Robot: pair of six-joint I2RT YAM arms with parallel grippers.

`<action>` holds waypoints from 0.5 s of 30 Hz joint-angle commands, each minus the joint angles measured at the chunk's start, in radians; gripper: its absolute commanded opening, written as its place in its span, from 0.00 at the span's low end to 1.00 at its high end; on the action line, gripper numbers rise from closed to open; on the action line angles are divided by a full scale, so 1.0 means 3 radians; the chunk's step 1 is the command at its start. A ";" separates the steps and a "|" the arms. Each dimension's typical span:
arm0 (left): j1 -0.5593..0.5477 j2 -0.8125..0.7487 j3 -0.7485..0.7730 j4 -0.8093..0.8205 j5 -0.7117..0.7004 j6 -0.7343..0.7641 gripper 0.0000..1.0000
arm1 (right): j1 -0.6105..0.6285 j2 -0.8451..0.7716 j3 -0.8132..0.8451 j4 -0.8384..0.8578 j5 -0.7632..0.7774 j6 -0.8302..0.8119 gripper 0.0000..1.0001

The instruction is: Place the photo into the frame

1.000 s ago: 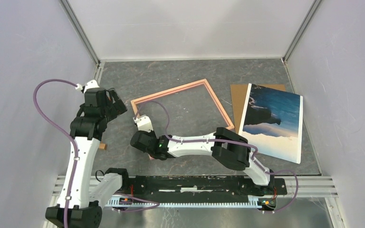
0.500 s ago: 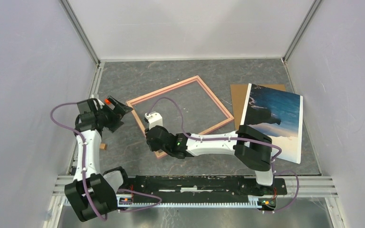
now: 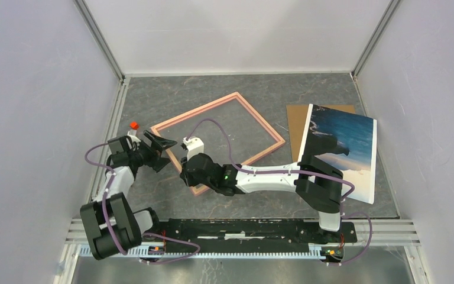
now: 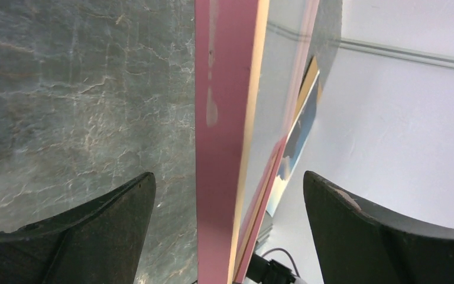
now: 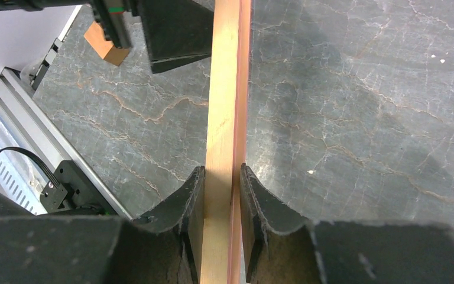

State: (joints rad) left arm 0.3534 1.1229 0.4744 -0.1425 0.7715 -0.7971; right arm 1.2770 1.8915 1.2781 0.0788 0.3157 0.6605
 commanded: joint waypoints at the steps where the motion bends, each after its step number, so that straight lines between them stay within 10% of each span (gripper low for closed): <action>1: -0.0023 0.0262 -0.0009 0.0799 0.0463 -0.0303 1.00 | 0.0013 -0.0200 -0.0007 0.0353 -0.0220 0.0167 0.00; 15: -0.0125 0.0380 -0.0257 0.1724 0.0749 -0.0793 0.77 | 0.0008 -0.0103 0.0059 0.0335 -0.0259 0.0124 0.04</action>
State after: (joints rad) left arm 0.3183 1.2316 0.4076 0.2523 0.9283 -0.9684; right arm 1.2751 1.8912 1.2758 0.1009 0.3035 0.6750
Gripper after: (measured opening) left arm 0.815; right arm 0.294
